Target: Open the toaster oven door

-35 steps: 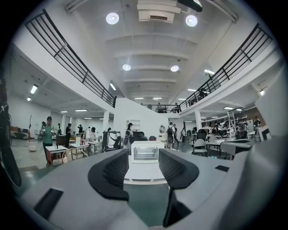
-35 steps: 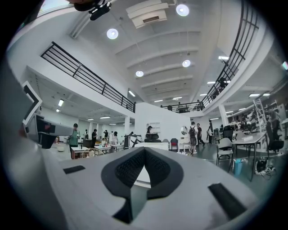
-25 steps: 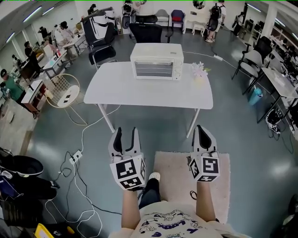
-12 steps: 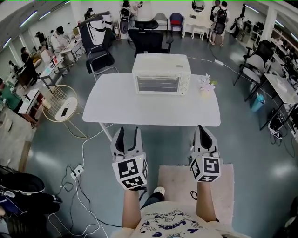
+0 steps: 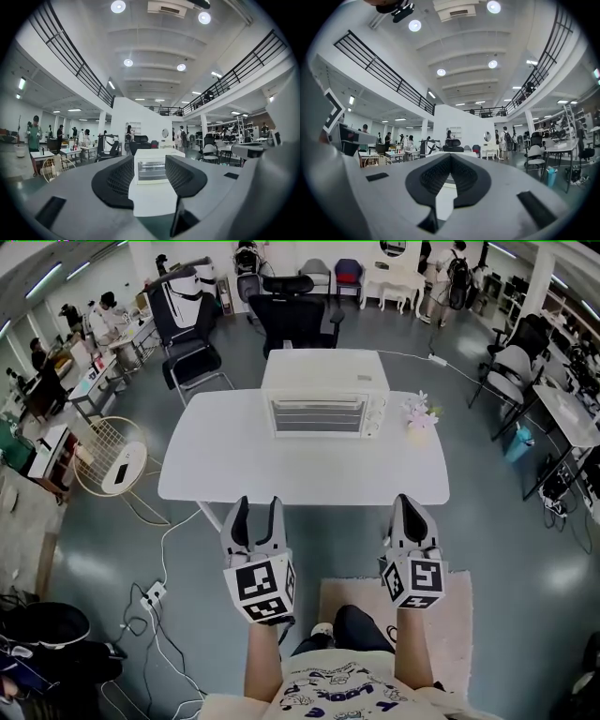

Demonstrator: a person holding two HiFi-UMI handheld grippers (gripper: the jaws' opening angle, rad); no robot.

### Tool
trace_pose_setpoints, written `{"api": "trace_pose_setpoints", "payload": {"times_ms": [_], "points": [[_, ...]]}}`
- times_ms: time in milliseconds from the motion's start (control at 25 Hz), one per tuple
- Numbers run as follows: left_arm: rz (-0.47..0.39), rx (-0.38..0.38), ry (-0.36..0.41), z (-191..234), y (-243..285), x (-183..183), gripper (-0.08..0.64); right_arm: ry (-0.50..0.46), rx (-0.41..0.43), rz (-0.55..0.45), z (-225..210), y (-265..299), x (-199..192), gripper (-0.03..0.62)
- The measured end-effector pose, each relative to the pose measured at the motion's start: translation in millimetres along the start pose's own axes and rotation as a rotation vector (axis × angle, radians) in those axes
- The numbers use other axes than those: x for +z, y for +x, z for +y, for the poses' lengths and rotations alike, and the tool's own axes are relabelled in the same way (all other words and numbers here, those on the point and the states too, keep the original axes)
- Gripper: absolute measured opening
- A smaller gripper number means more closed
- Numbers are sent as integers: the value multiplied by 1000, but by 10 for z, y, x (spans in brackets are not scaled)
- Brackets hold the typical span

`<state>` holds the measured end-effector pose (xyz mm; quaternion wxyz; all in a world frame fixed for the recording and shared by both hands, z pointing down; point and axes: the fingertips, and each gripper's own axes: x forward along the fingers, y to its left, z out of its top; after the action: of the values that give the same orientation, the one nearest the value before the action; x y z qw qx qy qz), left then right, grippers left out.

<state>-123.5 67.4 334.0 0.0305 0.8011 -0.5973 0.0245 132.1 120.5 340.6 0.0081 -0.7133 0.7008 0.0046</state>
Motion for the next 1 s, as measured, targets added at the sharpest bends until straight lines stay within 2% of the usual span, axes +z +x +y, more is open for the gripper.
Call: {"api": "trace_pose_setpoints", "payload": {"times_ms": [440, 1000], "points": [[25, 31, 4, 39, 781, -106, 212, 22, 14, 7, -235, 814, -132, -3], [39, 113, 13, 35, 2156, 108, 212, 25, 83, -12, -678, 2310, 68, -3]]}}
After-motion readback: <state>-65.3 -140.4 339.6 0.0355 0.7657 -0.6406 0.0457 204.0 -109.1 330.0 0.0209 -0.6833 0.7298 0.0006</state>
